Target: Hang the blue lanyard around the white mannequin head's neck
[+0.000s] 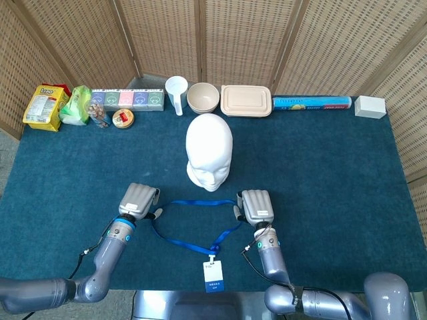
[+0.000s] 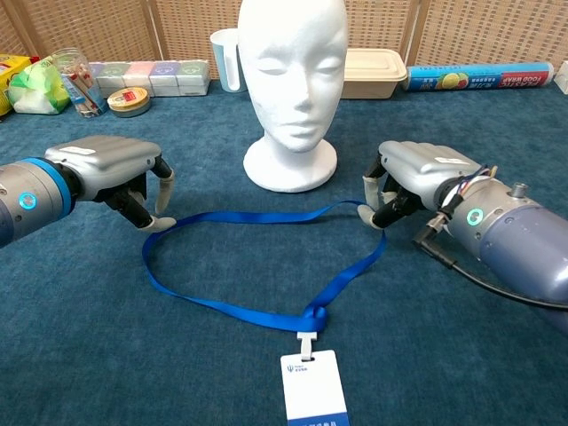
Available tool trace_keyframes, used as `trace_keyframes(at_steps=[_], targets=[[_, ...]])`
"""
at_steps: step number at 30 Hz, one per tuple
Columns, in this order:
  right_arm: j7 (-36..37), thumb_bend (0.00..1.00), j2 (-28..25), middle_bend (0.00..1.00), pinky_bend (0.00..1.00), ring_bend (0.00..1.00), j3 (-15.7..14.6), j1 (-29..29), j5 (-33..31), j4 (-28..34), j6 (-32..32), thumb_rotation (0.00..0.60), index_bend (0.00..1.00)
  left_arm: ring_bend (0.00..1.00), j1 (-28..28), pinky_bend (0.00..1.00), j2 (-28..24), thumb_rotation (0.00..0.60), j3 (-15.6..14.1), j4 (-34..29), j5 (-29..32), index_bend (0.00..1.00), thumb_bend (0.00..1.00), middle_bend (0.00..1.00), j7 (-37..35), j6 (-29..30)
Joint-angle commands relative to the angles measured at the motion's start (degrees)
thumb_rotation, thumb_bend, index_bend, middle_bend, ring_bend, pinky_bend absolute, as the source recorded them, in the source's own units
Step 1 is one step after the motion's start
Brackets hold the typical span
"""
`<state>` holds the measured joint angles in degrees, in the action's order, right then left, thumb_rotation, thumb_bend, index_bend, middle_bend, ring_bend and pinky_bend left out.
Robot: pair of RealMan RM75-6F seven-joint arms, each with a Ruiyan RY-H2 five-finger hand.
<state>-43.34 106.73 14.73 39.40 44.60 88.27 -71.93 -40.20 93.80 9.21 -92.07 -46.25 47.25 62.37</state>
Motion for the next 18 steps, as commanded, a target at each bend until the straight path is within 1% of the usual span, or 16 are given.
trace_keyframes(at_steps=[1,15,18], targets=[[0.25,0.5,-0.18,0.86,1.0,1.0,-0.1,-0.14,-0.03,0.09,0.18,0.496,0.62,1.0,-0.17,1.0,0.52,0.464,-0.32,0.14,0.26,0.56,0.3,1.0,-0.01,0.5],[0.79,0.5,-0.74,0.86,1.0,1.0,-0.04,-0.39,-0.46,0.45,0.57,0.492,0.62,1.0,-1.25,1.0,2.3,0.467,-0.64,2.86,1.74,0.56,0.3,1.0,-1.11,0.55],[0.8,0.5,-0.68,0.86,1.0,1.0,0.02,-0.31,-0.59,0.4,0.68,0.5,0.62,1.0,-1.55,1.0,2.39,0.464,-0.62,3.48,2.12,0.56,0.3,1.0,-1.19,0.33]])
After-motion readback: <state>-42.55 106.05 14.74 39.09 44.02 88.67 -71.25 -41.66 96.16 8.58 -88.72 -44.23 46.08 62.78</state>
